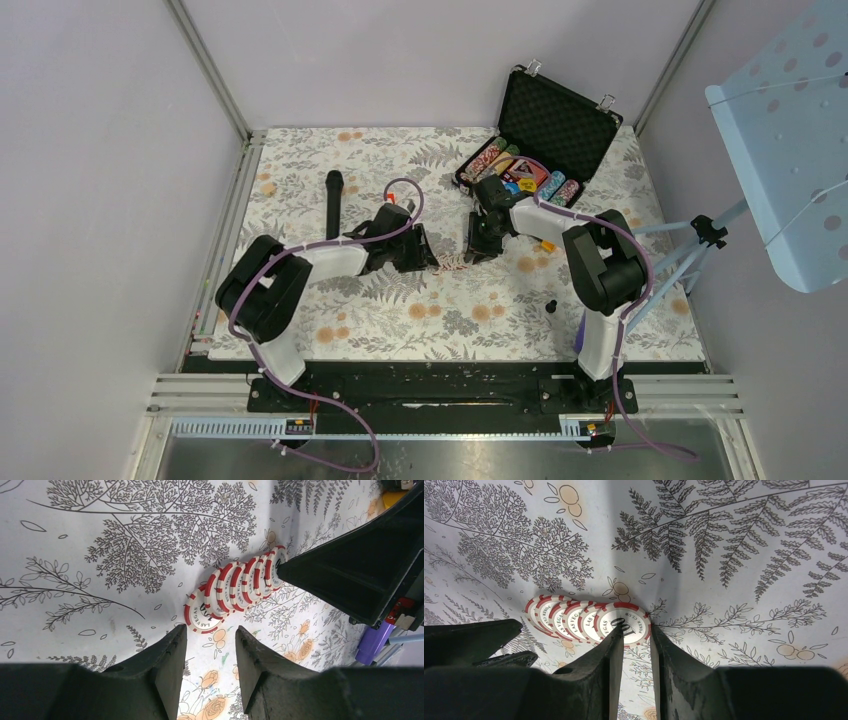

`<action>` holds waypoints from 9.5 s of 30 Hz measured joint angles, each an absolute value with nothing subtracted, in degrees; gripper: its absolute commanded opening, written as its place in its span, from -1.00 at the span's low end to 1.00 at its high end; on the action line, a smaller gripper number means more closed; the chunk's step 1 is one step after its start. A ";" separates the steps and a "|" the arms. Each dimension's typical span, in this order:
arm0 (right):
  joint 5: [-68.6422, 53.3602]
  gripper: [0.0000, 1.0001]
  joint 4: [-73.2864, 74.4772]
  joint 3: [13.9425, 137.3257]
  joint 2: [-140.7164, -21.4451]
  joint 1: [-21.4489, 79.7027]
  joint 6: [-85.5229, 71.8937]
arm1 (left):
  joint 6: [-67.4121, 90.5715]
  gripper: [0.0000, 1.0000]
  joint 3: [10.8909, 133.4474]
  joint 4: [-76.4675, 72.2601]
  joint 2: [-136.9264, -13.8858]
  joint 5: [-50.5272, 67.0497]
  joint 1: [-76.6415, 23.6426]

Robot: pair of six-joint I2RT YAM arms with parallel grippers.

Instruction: Pack up texas hold em set

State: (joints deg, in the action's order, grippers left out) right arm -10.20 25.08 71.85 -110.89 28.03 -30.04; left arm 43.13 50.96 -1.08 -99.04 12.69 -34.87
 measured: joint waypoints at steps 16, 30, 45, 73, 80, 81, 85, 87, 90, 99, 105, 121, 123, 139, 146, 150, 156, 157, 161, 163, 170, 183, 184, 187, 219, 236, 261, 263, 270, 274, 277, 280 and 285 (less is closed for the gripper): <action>-10.20 -0.34 25.08 71.85 -110.89 28.05 -30.04 | 43.72 -0.17 50.96 -2.66 -100.75 13.10 -34.87; -10.17 -0.35 25.43 72.01 -110.89 28.10 -30.02 | 45.12 -0.20 50.96 -5.26 -101.84 13.74 -34.87; -10.17 -0.36 26.33 73.28 -111.61 28.88 -30.30 | 45.32 -0.26 50.98 -6.17 -102.37 14.15 -34.87; -13.06 -0.36 25.39 74.06 -112.36 29.89 -32.10 | 45.28 -0.28 50.98 -6.31 -102.50 14.48 -34.76; -13.87 -0.36 24.53 74.04 -112.36 29.89 -32.86 | 45.25 -0.29 50.98 -6.31 -102.50 14.57 -34.70; -14.13 -0.36 24.43 74.06 -112.36 29.89 -32.91 | 45.28 -0.29 50.98 -6.31 -102.50 14.59 -34.70; -14.81 -0.36 23.42 74.04 -112.42 29.91 -33.32 | 45.25 -0.29 50.98 -6.31 -102.52 14.59 -34.70; -14.98 -0.36 23.22 74.04 -112.46 29.91 -33.39 | 45.23 -0.29 50.98 -6.31 -102.52 14.61 -34.70; -15.07 -0.36 23.16 74.02 -112.46 29.91 -33.43 | 45.12 -0.29 50.98 -6.31 -102.52 14.63 -34.70; -14.90 -0.37 23.16 73.95 -112.46 29.91 -33.56 | 45.08 -0.28 50.98 -6.26 -102.50 14.66 -34.70; -14.87 -0.37 23.16 73.95 -112.46 29.91 -33.65 | 45.08 -0.28 50.98 -6.22 -102.50 14.63 -34.70; -14.66 -0.37 22.39 73.52 -112.51 30.33 -33.98 | 44.86 -0.18 50.98 -3.79 -101.32 14.50 -34.72; -14.66 -0.37 22.37 73.52 -112.51 30.37 -34.00 | 44.86 -0.17 50.98 -3.64 -101.27 14.46 -34.72; -14.66 -0.37 22.35 73.21 -112.90 30.70 -34.20 | 44.40 0.01 50.98 -1.58 -99.98 13.21 -34.83; -14.68 -0.37 22.37 73.21 -113.10 30.76 -34.22 | 44.14 0.08 50.98 -0.84 -99.48 12.75 -34.87; -14.68 -0.37 22.37 73.21 -113.10 30.81 -34.22 | 43.99 0.13 50.98 -0.78 -99.37 12.71 -34.87; -14.70 -0.37 22.35 73.21 -113.12 30.87 -34.22 | 43.97 0.20 50.98 -0.60 -99.15 12.60 -34.89; -14.70 -0.37 22.37 73.21 -113.12 30.87 -34.22 | 43.97 0.20 50.98 -0.49 -99.07 12.58 -34.89; -14.70 -0.37 22.37 73.21 -113.12 30.89 -34.22 | 43.94 0.22 50.98 -0.45 -99.02 12.53 -34.89; -14.70 -0.37 22.37 73.21 -113.12 30.89 -34.22 | 43.88 0.23 50.98 -0.36 -98.96 12.36 -34.89; -14.70 -0.37 22.37 73.21 -113.14 30.89 -34.22 | 43.48 0.24 50.98 0.49 -98.48 11.66 -34.89; -14.72 -0.37 22.35 73.21 -113.16 30.89 -34.24 | 43.57 0.21 50.98 1.91 -94.85 11.29 -35.20; -14.72 -0.37 22.35 73.21 -113.16 30.89 -34.24 | 43.59 0.21 50.98 2.02 -94.85 11.29 -35.27; -14.72 -0.37 22.35 73.21 -113.16 30.89 -34.24 | 43.99 0.20 50.96 1.83 -94.87 11.44 -35.40; -14.72 -0.37 22.33 73.21 -113.16 30.98 -34.35 | 45.74 0.19 50.96 -0.12 -96.88 11.97 -36.45; -14.72 -0.37 22.33 73.21 -113.19 30.98 -34.37 | 45.74 0.19 50.96 0.12 -97.03 11.44 -36.45; -14.76 -0.37 22.31 73.21 -113.21 30.98 -34.39 | 48.10 0.18 50.96 -1.50 -98.98 11.55 -37.71; -14.90 -0.38 22.31 73.21 -113.21 30.98 -34.41 | 48.40 0.19 50.96 -2.09 -99.18 11.57 -37.82; -15.11 -0.38 22.28 73.21 -113.21 30.98 -34.41 | 49.23 0.15 50.98 -2.87 -99.53 11.29 -37.98; -15.11 -0.39 22.28 73.21 -113.21 30.98 -34.41 | 49.60 0.10 50.98 -2.87 -99.59 10.44 -38.20; -15.14 -0.38 22.28 73.21 -113.21 30.98 -34.44 | 49.95 0.09 51.07 -3.16 -99.88 10.04 -38.30; -15.16 -0.39 22.28 73.19 -113.21 30.98 -34.46 | 50.22 0.08 51.75 -3.60 -100.60 9.69 -38.59; -15.27 -0.39 22.17 73.08 -113.23 30.98 -34.70 | 50.65 0.04 52.16 -3.97 -101.14 8.95 -39.13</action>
State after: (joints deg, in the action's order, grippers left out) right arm -15.27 22.17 73.08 -113.23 30.98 -34.70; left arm 50.65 52.16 -3.97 -101.14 8.95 -39.13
